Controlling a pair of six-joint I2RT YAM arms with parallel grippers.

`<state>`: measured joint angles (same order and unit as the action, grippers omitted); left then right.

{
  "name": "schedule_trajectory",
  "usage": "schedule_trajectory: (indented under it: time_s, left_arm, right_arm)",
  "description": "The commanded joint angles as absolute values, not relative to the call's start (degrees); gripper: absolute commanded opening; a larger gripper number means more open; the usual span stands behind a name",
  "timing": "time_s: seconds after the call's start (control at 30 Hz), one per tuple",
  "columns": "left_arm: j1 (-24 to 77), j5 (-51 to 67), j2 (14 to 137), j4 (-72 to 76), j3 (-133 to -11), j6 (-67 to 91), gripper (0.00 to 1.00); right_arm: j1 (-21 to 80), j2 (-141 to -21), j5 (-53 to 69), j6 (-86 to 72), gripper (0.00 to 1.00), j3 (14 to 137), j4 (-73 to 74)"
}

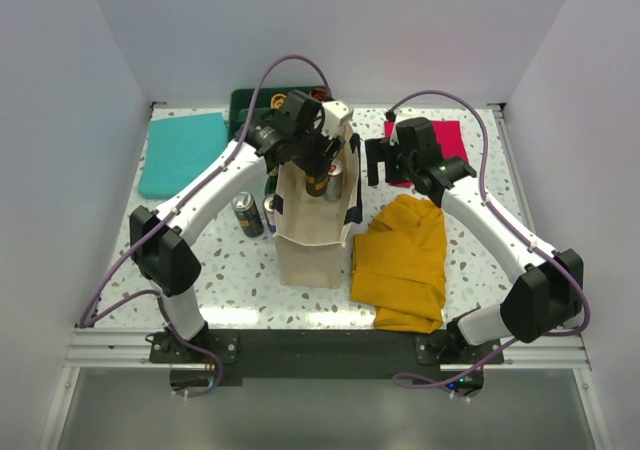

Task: Take the beverage out of the canvas bag
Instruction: Take out the drink from the canvas bag.

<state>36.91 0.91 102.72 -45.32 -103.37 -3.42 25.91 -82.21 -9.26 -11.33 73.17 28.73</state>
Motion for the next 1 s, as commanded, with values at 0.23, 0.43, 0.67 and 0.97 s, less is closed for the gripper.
schedule_trajectory:
  time_s: [0.23, 0.43, 0.67, 0.97]
  left_arm:
    - [37.53, 3.25, 94.75, -39.56, -106.08, -1.32, 0.0]
    - [38.14, 5.01, 91.5, -36.74, -105.91, -0.44, 0.0]
    - [38.76, 5.45, 87.02, -34.72, -103.46, 1.67, 0.0]
    - [38.94, 2.91, 79.99, -31.29, -98.45, 2.72, 0.0]
  right_arm:
    - [25.75, -78.4, -11.07, -12.04, 0.98, 73.92, 29.09]
    - [25.84, -77.08, -12.92, -11.25, 0.98, 73.48, 30.14]
    - [25.75, -74.1, -13.27, -11.51, 0.98, 71.46, 30.14]
    - [25.84, -71.54, -13.45, -12.13, 0.98, 69.96, 29.97]
